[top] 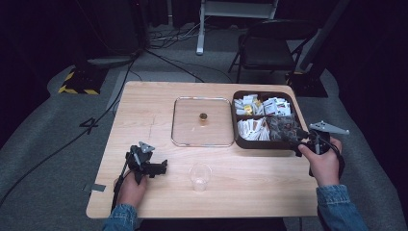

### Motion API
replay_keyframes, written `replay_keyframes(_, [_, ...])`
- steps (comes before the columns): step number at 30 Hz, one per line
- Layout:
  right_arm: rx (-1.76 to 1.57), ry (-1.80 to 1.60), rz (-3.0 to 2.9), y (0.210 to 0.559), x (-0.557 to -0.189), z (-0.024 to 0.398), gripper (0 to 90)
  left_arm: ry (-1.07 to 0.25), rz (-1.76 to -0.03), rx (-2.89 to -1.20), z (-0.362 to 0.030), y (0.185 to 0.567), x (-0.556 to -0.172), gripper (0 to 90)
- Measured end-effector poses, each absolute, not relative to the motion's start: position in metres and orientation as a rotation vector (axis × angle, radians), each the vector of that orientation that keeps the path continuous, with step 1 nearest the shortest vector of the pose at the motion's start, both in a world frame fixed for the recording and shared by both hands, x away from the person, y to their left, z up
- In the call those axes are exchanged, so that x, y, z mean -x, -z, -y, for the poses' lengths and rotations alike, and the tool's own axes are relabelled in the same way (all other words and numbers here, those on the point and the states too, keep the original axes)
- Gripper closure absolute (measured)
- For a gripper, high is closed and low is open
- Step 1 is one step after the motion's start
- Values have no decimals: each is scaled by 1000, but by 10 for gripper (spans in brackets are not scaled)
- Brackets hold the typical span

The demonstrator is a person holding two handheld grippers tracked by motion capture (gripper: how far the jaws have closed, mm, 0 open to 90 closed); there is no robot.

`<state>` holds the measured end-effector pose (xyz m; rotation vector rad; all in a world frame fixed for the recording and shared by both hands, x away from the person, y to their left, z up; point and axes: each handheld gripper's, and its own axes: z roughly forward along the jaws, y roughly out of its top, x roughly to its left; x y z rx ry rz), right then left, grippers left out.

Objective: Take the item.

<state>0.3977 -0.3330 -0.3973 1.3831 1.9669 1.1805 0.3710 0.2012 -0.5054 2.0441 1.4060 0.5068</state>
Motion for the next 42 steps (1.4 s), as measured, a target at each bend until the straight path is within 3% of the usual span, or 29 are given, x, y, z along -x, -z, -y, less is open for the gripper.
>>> replay_keyframes(20, [-1394, -1047, -1947, 406, -460, 340, 168, -509, -1404, -2047, -201, 505, -371, 0])
replay_keyframes(32, [-1479, -1026, -2015, 434, -486, 343, 246, -509, -1404, -2047, -201, 505, -371, 0])
replay_keyframes(42, [-1553, -960, -2018, 445, -494, 349, 423, -509, -1404, -2047, -201, 505, -371, 0])
